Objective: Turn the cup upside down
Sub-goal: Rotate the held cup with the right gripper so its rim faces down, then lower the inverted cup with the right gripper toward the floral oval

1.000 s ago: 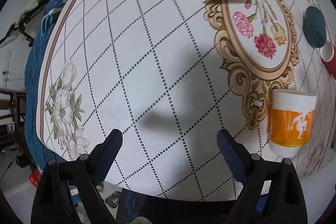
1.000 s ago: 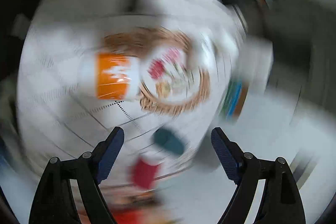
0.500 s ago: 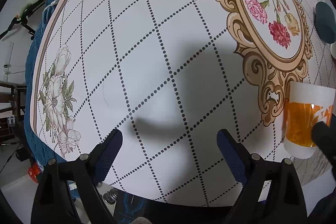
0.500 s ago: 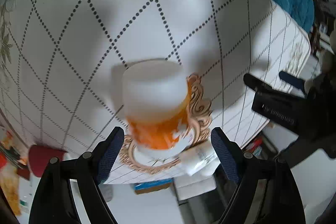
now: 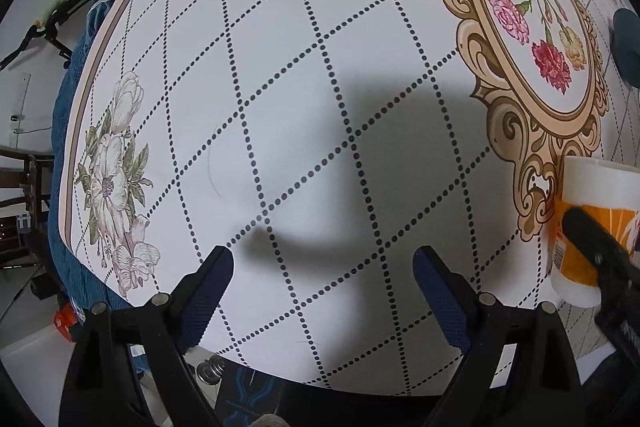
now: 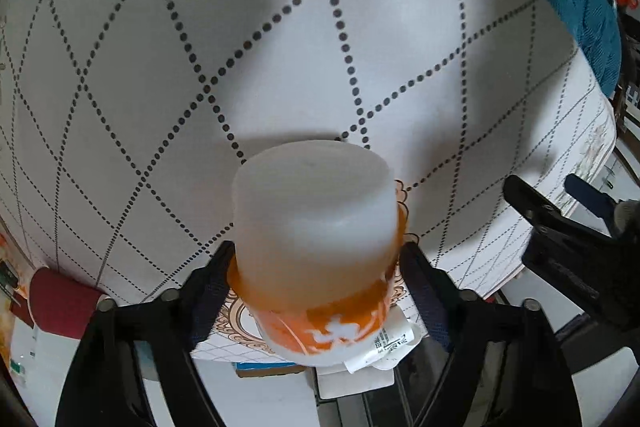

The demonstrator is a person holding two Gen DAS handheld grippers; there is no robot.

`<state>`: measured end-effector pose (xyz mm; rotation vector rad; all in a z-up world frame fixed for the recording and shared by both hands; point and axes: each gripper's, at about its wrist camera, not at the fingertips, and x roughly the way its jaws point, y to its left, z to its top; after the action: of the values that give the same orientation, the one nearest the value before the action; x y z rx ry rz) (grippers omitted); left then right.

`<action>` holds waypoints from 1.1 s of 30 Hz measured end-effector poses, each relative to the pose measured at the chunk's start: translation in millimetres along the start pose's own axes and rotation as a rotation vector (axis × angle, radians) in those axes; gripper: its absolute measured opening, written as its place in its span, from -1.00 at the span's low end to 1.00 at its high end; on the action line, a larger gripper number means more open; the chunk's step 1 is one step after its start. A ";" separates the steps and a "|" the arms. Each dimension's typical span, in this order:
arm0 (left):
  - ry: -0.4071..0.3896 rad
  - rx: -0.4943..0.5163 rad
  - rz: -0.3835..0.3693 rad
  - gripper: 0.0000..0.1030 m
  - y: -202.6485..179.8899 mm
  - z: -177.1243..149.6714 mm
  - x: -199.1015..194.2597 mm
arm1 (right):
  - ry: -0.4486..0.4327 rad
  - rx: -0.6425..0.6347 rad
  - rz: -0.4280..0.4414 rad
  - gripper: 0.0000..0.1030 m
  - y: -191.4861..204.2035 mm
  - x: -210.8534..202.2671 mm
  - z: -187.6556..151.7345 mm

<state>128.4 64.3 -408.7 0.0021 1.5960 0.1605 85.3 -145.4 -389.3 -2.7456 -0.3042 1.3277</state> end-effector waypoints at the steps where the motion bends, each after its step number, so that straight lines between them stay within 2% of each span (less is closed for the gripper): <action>1: -0.001 0.001 0.001 0.79 1.2 0.6 -0.6 | 0.009 0.004 -0.001 0.46 -1.6 3.9 -1.4; 9: -0.003 0.006 0.001 0.79 3.3 7.1 -5.6 | 0.009 0.093 0.046 0.43 -21.4 9.6 -14.0; 12: -0.003 0.015 0.006 0.79 -4.7 8.9 -10.4 | 0.030 0.145 0.100 0.43 -30.7 11.8 -17.9; 14: -0.004 0.023 0.008 0.79 -7.5 9.7 -12.6 | 0.040 0.220 0.171 0.43 -39.1 10.4 -18.9; 18: -0.011 0.037 0.014 0.79 -17.6 12.9 -22.1 | 0.055 0.462 0.357 0.43 -66.3 15.4 -33.0; 22: -0.019 0.047 0.020 0.78 -21.2 17.5 -28.3 | 0.077 0.739 0.545 0.43 -88.8 32.8 -62.0; 24: -0.023 0.050 0.024 0.78 -23.3 19.4 -31.8 | 0.091 0.895 0.646 0.43 -83.6 42.5 -73.8; 28: -0.031 0.060 0.025 0.78 -29.2 25.6 -39.7 | 0.122 1.295 0.923 0.43 -88.0 76.2 -120.0; 33: -0.040 0.079 0.026 0.78 -40.1 34.1 -49.2 | 0.123 1.635 1.178 0.43 -79.8 106.6 -172.3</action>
<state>167.9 23.1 -364.8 0.0863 1.5615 0.1169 273.2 -42.0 -351.5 -1.3036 1.7204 0.6778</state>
